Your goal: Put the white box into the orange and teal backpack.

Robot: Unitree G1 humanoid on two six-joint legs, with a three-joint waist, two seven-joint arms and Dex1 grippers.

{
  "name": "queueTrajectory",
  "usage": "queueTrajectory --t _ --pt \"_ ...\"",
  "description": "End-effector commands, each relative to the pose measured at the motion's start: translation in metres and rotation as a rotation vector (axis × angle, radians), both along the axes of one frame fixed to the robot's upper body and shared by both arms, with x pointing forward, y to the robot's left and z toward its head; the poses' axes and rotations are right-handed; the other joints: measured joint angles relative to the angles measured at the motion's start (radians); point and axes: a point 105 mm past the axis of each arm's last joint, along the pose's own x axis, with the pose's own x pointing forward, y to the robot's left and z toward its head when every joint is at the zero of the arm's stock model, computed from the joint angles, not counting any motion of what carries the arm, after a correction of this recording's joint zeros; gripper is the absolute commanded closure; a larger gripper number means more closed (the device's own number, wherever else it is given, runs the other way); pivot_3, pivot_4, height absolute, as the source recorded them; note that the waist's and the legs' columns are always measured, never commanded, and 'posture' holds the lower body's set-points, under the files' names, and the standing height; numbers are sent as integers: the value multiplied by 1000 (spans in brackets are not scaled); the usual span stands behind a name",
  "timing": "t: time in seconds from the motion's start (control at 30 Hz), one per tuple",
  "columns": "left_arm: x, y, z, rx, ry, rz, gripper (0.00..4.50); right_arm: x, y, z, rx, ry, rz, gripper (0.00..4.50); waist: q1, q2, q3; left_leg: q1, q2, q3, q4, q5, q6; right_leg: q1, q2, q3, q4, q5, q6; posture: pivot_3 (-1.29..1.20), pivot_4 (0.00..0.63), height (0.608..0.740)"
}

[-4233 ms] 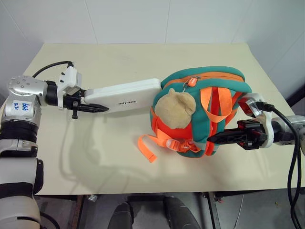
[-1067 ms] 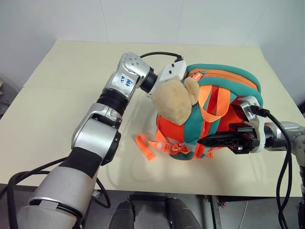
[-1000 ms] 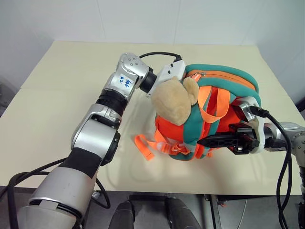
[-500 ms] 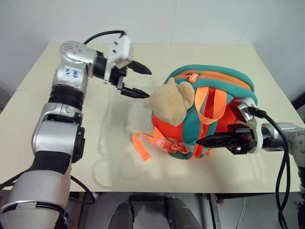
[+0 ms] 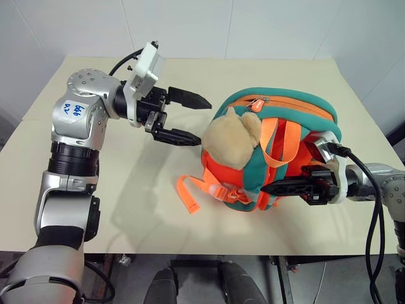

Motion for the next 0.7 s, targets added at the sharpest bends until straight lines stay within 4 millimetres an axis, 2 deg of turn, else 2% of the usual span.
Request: queueTrajectory --t 0.03,0.3,0.6,0.7 --pt "-23 -8 4 9 11 -122 251 0 1 5 13 -26 18 4500 -1 0 0 1 0 0 0 0 0 1 0 0 0 0 0 0 150 740" --pt "-28 -24 -4 9 20 -166 251 1 1 3 18 -27 11 4500 1 0 0 2 0 0 1 0 0 2 0 0 0 0 0 0 150 740" --pt "-17 -35 -20 54 -28 -131 251 2 1 3 23 -30 7 4500 1 0 0 2 0 1 1 0 0 2 0 1 -1 0 0 0 150 740" --pt "-17 -37 -11 4 -44 -133 797 1 1 3 23 -33 3 4500 1 0 0 2 0 1 1 0 0 2 0 1 -1 0 0 0 150 740"
